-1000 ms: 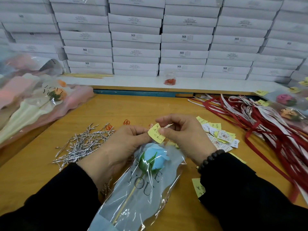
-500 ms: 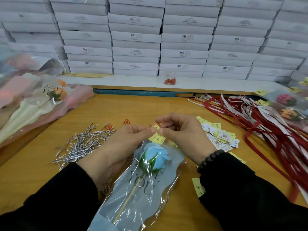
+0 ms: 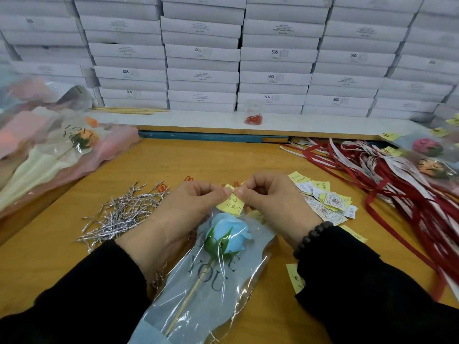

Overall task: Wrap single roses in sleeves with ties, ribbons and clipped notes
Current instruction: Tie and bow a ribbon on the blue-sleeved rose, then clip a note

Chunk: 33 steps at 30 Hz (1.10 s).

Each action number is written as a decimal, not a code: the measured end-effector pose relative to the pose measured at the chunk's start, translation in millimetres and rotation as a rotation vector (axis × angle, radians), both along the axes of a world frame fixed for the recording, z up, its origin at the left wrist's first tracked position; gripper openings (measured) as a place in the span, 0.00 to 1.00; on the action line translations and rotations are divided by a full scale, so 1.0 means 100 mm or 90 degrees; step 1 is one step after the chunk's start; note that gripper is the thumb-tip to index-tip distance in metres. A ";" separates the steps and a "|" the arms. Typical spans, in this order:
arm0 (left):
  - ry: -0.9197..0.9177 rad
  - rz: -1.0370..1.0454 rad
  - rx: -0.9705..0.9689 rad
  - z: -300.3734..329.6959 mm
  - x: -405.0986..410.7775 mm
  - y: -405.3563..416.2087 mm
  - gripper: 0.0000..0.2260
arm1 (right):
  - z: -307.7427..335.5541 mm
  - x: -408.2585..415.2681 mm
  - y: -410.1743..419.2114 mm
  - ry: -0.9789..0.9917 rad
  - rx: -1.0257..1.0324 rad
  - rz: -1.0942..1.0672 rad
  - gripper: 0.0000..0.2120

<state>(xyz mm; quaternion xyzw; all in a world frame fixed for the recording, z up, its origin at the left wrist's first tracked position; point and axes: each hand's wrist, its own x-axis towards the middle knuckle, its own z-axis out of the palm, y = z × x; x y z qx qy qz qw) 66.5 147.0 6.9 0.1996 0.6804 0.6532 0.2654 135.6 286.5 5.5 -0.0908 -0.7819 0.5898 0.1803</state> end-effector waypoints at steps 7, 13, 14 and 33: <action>-0.026 0.031 0.038 -0.01 -0.01 0.02 0.06 | 0.02 -0.01 -0.01 -0.011 0.037 -0.060 0.11; -0.020 0.049 -0.010 -0.02 -0.03 0.01 0.05 | 0.01 -0.01 0.25 -0.063 0.192 -0.145 0.07; -0.012 0.045 -0.016 -0.02 -0.04 0.01 0.06 | -0.01 -0.01 0.26 -0.083 0.245 -0.136 0.07; 0.009 0.050 -0.012 -0.05 -0.03 0.02 0.11 | -0.18 -0.09 0.20 -0.114 0.571 -0.041 0.02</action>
